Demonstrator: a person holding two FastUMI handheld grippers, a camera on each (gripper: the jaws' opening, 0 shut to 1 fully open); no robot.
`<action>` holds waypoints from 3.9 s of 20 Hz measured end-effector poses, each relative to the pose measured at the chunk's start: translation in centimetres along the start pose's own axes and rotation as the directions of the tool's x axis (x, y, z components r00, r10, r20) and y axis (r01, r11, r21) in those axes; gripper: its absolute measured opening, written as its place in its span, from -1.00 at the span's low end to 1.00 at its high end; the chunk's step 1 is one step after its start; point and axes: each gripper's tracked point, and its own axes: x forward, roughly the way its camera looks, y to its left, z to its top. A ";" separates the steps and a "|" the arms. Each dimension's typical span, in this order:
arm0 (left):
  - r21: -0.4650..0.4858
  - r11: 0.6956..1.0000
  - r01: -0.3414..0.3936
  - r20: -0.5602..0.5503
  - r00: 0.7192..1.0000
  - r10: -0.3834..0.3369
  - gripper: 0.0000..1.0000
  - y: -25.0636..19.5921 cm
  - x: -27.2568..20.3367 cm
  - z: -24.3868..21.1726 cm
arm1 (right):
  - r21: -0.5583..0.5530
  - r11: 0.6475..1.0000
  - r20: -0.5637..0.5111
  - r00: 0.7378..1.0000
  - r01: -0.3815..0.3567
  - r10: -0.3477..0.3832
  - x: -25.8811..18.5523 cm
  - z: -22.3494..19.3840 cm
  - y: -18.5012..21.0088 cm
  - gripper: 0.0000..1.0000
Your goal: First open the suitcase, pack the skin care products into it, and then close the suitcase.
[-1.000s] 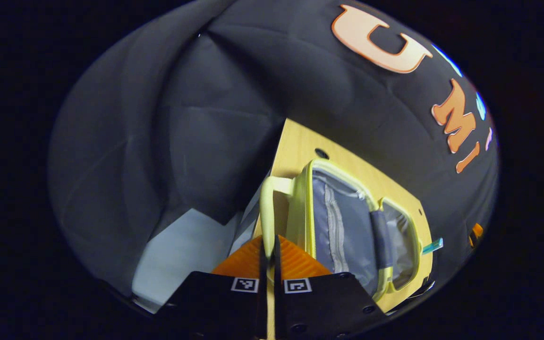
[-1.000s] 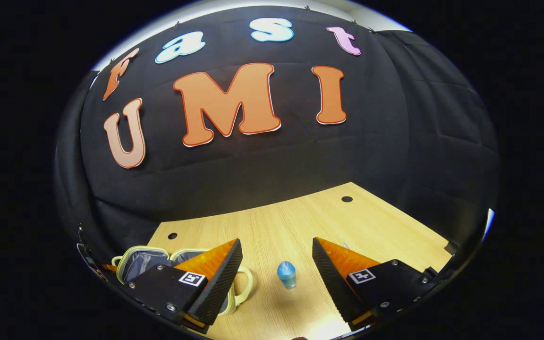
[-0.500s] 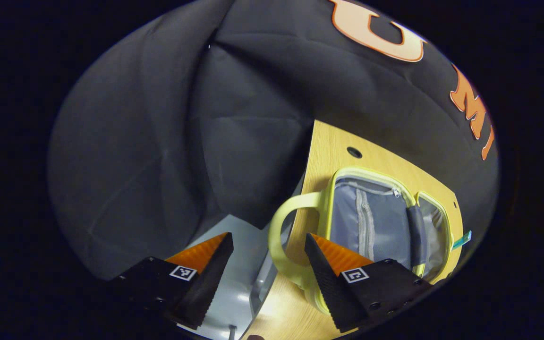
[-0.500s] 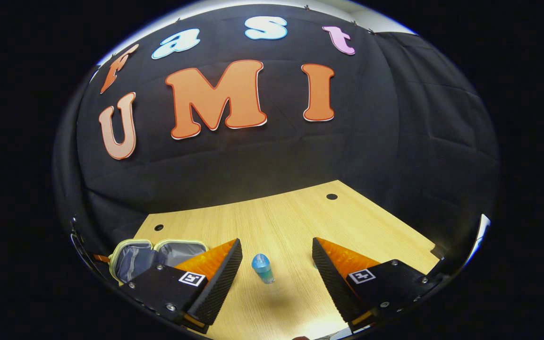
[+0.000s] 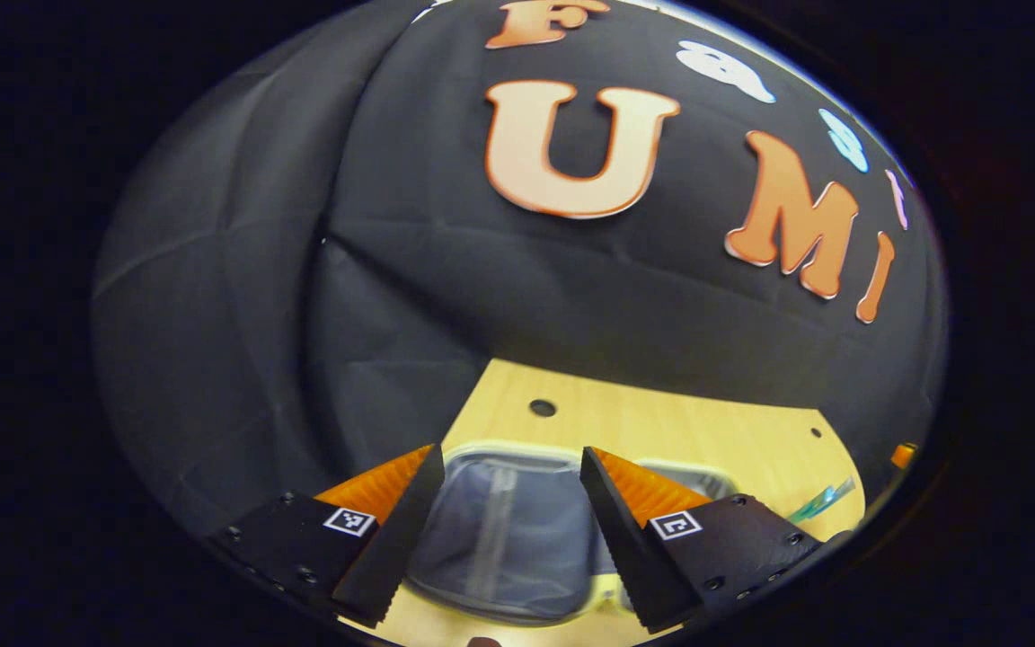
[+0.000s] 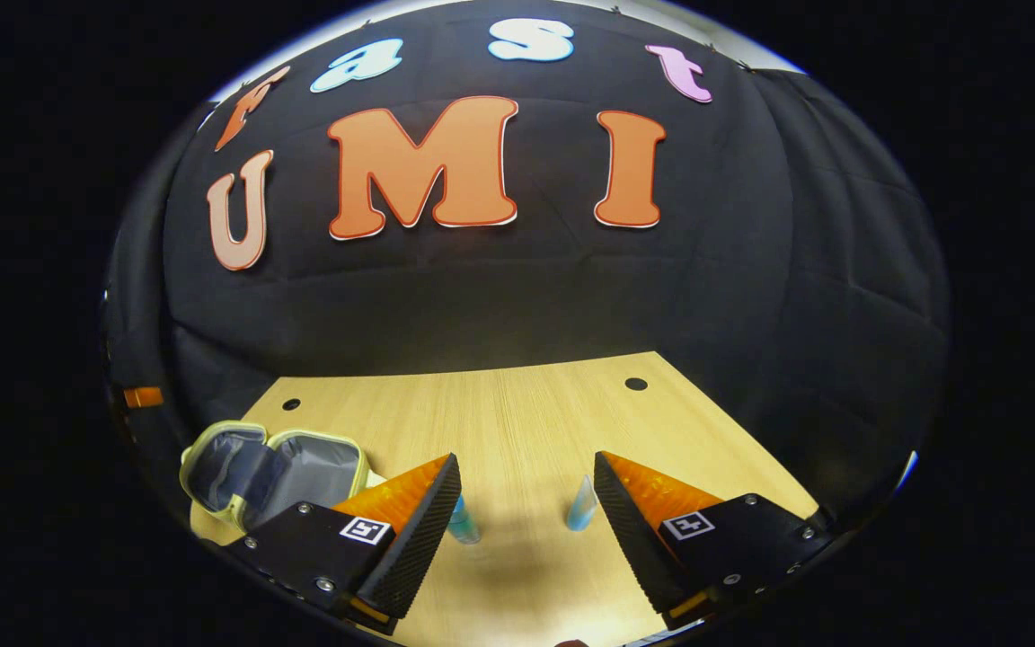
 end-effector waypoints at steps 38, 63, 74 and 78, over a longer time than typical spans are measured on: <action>0.238 0.953 0.188 -0.059 0.982 -0.179 -0.05 -46.7 3.9 -27.9 | -0.149 0.983 -0.204 0.976 -0.104 0.073 6.1 -12.5 -12.2 0.92; 0.137 0.954 0.266 -0.247 0.942 -0.227 -0.06 -39.6 -6.5 -19.2 | -0.258 0.935 -0.318 0.935 -0.245 0.157 14.2 -18.1 -4.5 -0.16; 0.141 0.942 0.305 -0.308 0.918 -0.251 -0.06 -29.7 -9.5 -12.5 | 0.009 0.946 -0.328 0.893 -0.323 0.308 5.1 -9.8 4.0 -0.26; 0.166 0.933 0.318 -0.380 0.894 -0.238 -0.07 -23.3 -7.4 -11.8 | 0.010 0.930 -0.307 0.884 -0.367 0.352 2.6 -7.3 10.1 -0.26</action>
